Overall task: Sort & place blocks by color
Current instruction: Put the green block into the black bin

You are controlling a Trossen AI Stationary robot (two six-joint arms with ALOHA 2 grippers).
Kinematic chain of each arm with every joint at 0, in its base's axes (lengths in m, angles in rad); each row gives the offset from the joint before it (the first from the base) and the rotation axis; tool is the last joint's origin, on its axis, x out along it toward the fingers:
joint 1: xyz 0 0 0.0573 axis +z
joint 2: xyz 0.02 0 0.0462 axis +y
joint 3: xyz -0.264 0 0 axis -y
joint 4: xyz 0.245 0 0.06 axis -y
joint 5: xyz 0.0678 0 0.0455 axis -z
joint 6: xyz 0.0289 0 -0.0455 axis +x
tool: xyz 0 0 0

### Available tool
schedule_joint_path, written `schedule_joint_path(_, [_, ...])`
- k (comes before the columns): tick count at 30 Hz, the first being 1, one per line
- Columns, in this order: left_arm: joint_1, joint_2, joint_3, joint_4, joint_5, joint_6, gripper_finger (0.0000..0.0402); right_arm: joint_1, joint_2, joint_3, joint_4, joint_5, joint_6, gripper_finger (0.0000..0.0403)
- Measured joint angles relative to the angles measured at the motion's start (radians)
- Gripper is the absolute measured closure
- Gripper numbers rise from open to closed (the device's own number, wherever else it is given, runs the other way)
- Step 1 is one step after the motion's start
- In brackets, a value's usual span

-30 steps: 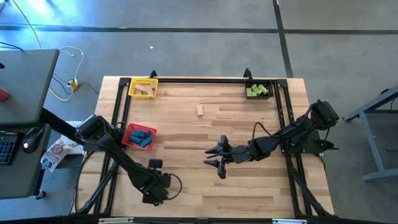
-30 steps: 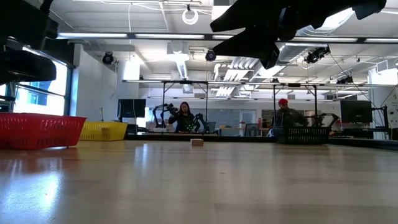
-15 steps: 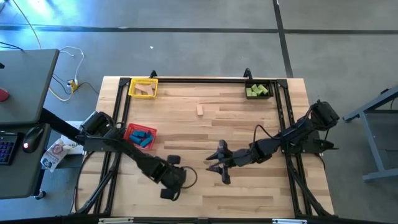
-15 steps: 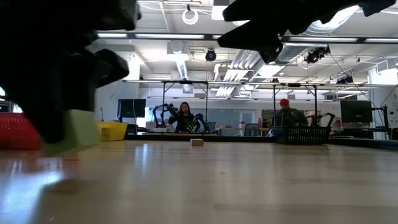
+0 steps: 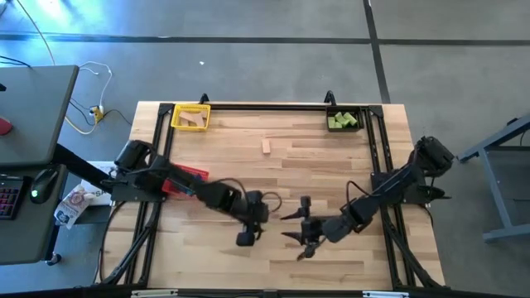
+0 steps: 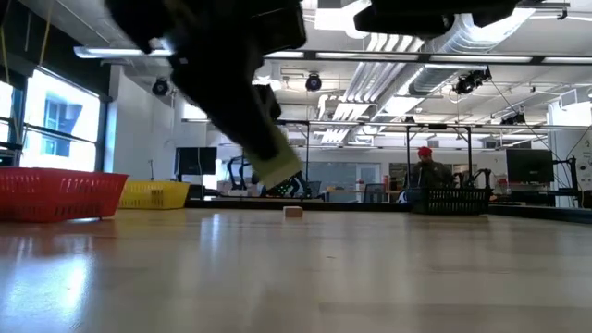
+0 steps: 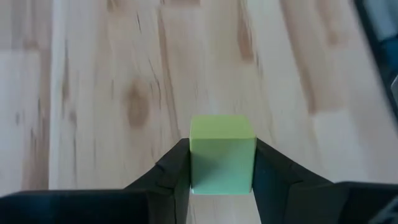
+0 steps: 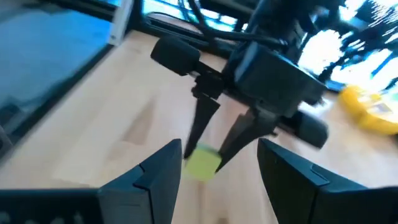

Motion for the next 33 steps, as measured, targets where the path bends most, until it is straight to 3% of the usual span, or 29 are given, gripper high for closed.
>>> schedule_joint_path(11, [0.126,-0.001,0.000,0.284,0.135,-0.055,0.0296,0.118,0.000,0.000,0.000,0.391,-0.140,0.0205])
schedule_joint_path(15, [0.159,-0.001,0.000,0.381,0.148,-0.093,0.0293,0.153,0.000,0.000,0.000,0.458,-0.161,0.0205])
schedule_joint_path(24, [0.213,-0.001,0.000,0.676,0.321,-0.235,0.0293,0.210,0.000,0.000,0.001,0.638,-0.266,0.0205])
schedule_joint_path(33, [0.222,-0.001,0.000,0.752,0.357,-0.310,0.0293,0.208,0.000,0.001,0.036,0.716,-0.314,0.0205])
